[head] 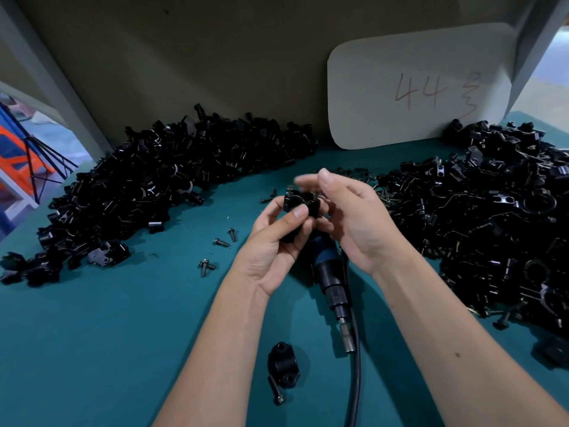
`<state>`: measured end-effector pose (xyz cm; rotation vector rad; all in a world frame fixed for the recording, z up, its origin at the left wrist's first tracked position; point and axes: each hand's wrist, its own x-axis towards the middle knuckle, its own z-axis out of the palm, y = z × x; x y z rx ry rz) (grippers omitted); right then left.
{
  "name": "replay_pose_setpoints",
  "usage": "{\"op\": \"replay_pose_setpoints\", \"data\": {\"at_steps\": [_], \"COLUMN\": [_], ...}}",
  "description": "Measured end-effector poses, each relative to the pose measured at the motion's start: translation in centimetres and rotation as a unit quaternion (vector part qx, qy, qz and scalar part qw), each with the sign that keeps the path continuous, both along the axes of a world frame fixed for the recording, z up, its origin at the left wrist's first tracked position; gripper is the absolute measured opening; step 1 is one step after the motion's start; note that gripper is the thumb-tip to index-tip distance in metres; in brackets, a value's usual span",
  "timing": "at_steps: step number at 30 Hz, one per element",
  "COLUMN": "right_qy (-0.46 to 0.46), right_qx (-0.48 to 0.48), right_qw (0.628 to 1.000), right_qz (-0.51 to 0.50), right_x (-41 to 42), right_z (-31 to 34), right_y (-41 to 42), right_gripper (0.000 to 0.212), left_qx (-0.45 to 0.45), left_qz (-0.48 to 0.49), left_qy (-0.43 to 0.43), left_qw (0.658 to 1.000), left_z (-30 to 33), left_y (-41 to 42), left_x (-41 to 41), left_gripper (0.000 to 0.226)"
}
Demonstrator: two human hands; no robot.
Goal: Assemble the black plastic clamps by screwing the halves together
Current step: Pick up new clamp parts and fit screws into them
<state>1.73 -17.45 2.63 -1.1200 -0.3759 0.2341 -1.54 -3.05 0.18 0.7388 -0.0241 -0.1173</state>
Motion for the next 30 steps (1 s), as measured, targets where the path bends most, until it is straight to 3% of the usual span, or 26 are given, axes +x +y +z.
{"op": "replay_pose_setpoints", "data": {"at_steps": [2,7,10,16,19,21,26,28,30], "right_qy": [-0.003,-0.018,-0.026,-0.035,-0.019,-0.015,-0.006,-0.011,-0.027], "right_qx": [0.008,-0.052,-0.061,-0.055,-0.05,-0.055,-0.083,-0.061,-0.059], "right_qw": [1.0,0.996,0.997,0.993,0.998,0.998,0.993,0.997,0.998], "right_qz": [0.027,-0.071,-0.044,-0.095,-0.036,-0.011,-0.078,-0.041,-0.024], "right_x": [-0.1,0.06,0.03,0.05,0.26,0.32,0.53,0.53,0.48], "right_z": [0.21,-0.1,-0.01,0.0,-0.26,-0.23,-0.53,-0.57,-0.46], "right_y": [-0.31,0.06,-0.38,-0.02,-0.48,-0.64,-0.38,-0.6,-0.77], "right_gripper": [0.015,0.016,0.006,0.027,0.01,0.012,0.021,0.008,0.012], "left_qx": [-0.008,0.025,0.018,0.039,0.021,0.005,0.017,0.0,-0.009], "left_qz": [0.004,0.01,0.007,0.016,0.024,0.024,0.028,0.03,0.032], "left_qy": [-0.002,-0.004,-0.004,0.004,0.008,0.008,0.011,0.013,0.016], "left_qw": [1.0,1.0,1.0,0.999,0.999,1.0,0.999,0.999,0.999], "left_z": [0.1,-0.04,-0.05,-0.02,0.09,0.14,0.13,0.2,0.31], "left_y": [0.31,0.22,0.14,-0.17,-0.09,0.24,0.11,0.22,0.44], "left_x": [0.0,-0.16,-0.15,-0.16,-0.12,-0.09,-0.15,-0.1,-0.08], "left_gripper": [0.046,0.047,0.038,0.037,0.037,0.036,0.037,0.034,0.034]}}
